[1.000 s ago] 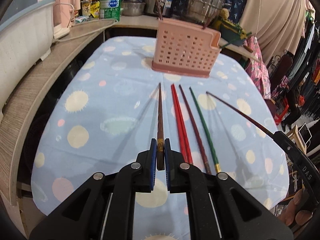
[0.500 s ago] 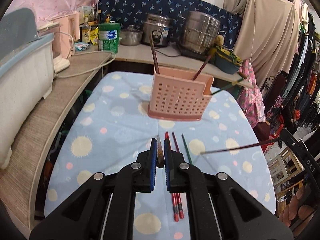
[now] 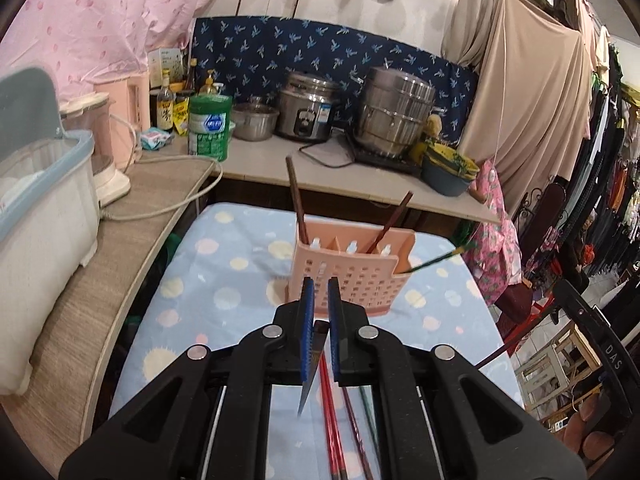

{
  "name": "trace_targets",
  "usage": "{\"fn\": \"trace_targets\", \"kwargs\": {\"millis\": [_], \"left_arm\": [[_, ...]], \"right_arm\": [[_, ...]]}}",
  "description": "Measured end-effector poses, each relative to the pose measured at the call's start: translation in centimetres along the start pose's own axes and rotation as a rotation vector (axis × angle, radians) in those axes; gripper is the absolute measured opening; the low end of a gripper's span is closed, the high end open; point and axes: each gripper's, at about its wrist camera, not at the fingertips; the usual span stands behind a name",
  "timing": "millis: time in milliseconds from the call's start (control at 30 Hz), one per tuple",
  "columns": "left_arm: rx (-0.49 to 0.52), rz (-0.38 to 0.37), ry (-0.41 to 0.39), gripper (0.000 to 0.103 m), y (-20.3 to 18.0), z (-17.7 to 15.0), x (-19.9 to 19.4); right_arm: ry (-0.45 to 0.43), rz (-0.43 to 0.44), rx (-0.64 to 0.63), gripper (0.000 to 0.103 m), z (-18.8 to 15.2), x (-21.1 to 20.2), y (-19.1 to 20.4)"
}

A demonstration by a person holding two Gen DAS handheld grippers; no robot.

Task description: Organize utensils

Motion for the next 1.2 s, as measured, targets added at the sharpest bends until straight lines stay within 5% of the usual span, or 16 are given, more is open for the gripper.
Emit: {"fn": "trace_targets", "kwargs": {"millis": [600, 1200], "left_arm": [[-0.034, -0.075, -0.291, 0.006, -2.1, 13.7, -2.6], [-0.026, -0.079, -0.3, 0.0, -2.7, 17.9, 1.8]], "right_arm": [[-0.15, 0.091, 0.099, 0.007, 12.1, 6.3, 1.5], [-0.056, 0.05, 0.089, 0.007, 11.9, 15.1, 1.2]]}}
Point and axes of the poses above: each gripper's, at about its wrist camera, not at the fingertips, and x roughly the way its jaws point, y to its left, z to its top, and after that the axes turned 6 degrees about y, right-handed
